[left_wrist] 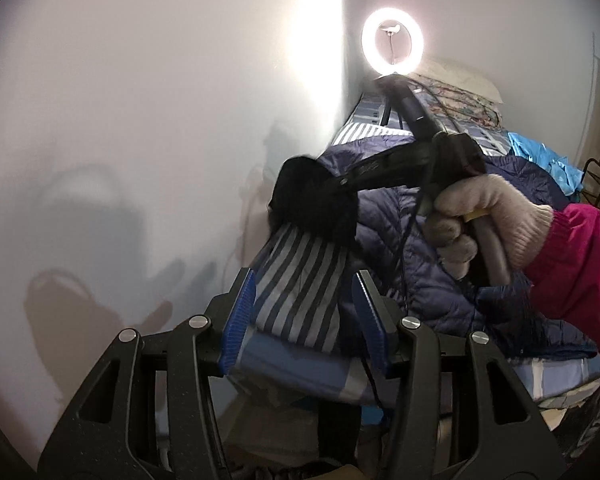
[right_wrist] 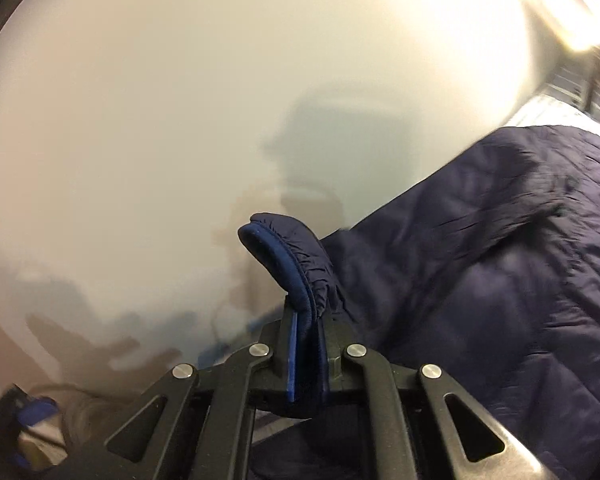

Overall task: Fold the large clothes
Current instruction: 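Carry the held sleeve across the jacket body and open the right tool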

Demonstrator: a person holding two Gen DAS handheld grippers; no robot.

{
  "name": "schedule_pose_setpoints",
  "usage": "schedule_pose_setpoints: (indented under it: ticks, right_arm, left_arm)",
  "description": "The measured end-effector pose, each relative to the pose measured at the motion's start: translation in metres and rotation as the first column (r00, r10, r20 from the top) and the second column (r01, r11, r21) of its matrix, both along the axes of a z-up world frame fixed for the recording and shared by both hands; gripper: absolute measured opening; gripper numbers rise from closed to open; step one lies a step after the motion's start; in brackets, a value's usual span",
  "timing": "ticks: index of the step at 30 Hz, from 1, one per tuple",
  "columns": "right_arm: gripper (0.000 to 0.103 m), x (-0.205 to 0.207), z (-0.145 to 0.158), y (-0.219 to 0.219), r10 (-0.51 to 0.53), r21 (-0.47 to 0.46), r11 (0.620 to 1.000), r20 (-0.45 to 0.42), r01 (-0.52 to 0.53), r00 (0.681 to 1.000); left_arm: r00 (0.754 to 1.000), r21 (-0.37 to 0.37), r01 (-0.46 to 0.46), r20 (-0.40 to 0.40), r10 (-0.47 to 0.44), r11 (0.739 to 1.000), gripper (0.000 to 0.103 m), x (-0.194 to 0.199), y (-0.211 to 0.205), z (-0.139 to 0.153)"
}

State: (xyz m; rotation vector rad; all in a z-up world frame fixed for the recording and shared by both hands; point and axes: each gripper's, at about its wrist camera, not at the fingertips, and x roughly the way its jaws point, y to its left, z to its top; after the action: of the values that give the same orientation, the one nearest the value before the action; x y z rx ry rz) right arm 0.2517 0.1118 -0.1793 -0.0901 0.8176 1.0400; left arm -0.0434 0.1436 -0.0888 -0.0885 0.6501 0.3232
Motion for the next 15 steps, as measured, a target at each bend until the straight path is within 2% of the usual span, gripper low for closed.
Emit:
schedule_pose_setpoints:
  ticks: [2, 5, 8, 13, 15]
  right_arm:
    - [0.006, 0.008, 0.015, -0.006, -0.042, 0.036, 0.998, -0.009, 0.042, 0.999]
    - [0.006, 0.030, 0.029, -0.041, -0.112, 0.093, 0.989, -0.035, 0.115, 0.993]
    - [0.006, 0.042, 0.038, -0.067, -0.165, 0.134, 0.976, -0.054, 0.171, 0.985]
    - [0.006, 0.071, 0.060, -0.108, -0.264, 0.223, 0.936, -0.070, 0.273, 0.962]
    - [0.006, 0.085, 0.075, -0.132, -0.309, 0.268, 0.909, -0.081, 0.319, 0.948]
  left_arm:
    - [1.000, 0.003, 0.014, 0.006, -0.014, 1.000, 0.052, 0.013, 0.001, 0.003]
    - [1.000, 0.009, 0.027, 0.001, -0.027, 1.000, 0.052, 0.035, 0.001, 0.004]
    - [0.998, -0.029, 0.055, -0.008, -0.056, 0.998, 0.052, 0.063, 0.000, 0.004]
    - [0.993, -0.031, 0.109, -0.044, -0.110, 0.994, 0.048, 0.109, -0.013, 0.001]
    - [0.990, -0.047, 0.126, -0.056, -0.129, 0.991, 0.048, 0.123, -0.017, -0.002]
